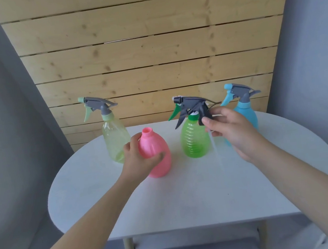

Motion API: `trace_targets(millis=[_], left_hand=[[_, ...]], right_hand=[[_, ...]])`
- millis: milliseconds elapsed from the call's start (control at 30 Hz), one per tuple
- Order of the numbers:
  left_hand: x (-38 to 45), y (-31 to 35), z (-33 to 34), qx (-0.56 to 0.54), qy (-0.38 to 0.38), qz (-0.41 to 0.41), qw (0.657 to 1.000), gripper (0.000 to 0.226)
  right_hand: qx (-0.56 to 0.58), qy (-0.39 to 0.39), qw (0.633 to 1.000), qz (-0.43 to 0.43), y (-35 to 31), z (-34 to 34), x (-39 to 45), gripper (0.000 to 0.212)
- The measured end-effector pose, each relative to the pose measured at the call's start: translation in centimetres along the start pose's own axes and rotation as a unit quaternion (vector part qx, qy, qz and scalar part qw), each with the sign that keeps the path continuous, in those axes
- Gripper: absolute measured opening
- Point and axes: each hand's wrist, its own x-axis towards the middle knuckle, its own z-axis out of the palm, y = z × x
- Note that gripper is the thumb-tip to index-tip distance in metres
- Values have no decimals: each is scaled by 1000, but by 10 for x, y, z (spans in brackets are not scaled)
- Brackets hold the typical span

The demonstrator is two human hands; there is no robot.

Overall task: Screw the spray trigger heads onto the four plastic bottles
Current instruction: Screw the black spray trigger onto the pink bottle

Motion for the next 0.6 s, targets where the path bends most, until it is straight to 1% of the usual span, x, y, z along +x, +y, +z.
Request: trace_targets(millis=[133,200,233,300,367,433,600], left_hand=[[-4,3,6,-45,-19,-3,999,88],[-6,7,7,-43,-28,10,999,85],[-7,9,6,-26,-29,23,999,82],[-11,14,3,54,-15,58,997,82],[-14,19,-1,159,8,98,982,84],[-17,23,-3,230,14,123,965,86],[-19,23,-1,298,-7,131,946,88]], right_hand=[[90,11,996,-23,-7,5,0,12],[113,18,993,-28,-8,6,0,14],[125,20,992,-29,-9,7,1,16],[157,21,987,-39,-11,7,1,17],[197,25,978,-56,-16,7,1,16],[236,26,969,-71,-21,7,1,18],[283,27,953,-100,-26,10,0,18]])
